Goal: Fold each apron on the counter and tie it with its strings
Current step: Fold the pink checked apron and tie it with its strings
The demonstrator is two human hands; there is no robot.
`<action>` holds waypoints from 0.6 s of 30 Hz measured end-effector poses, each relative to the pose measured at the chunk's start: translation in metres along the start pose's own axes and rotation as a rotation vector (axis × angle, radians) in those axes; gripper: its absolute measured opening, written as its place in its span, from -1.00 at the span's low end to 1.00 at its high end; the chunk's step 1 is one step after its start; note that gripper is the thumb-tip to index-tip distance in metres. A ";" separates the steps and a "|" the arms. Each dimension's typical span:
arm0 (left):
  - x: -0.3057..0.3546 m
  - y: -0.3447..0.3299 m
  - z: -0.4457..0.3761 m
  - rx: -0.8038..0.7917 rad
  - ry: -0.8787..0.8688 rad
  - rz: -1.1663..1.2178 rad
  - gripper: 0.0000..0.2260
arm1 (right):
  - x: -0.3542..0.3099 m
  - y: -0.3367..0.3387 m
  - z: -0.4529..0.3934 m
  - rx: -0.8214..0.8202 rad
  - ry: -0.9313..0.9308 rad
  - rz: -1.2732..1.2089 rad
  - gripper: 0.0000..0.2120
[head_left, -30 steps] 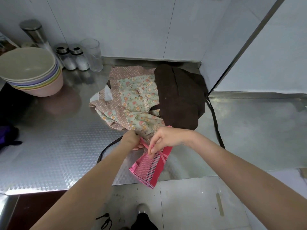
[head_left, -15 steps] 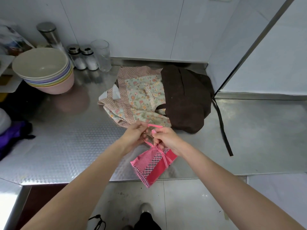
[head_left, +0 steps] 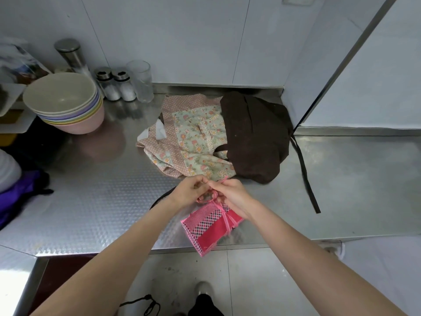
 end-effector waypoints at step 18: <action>0.002 0.002 0.001 -0.023 0.525 0.254 -0.93 | -0.013 0.003 0.007 0.011 0.327 0.712 -0.89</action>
Point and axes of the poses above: each hand's wrist, its own z-axis away from the middle knuckle, its own y-axis out of the back of the hand, x = y × z, the point moved 1 cm from there along -z, towards the middle knuckle, and after that the axes turned 10 degrees about x, right-handed, at the moved point
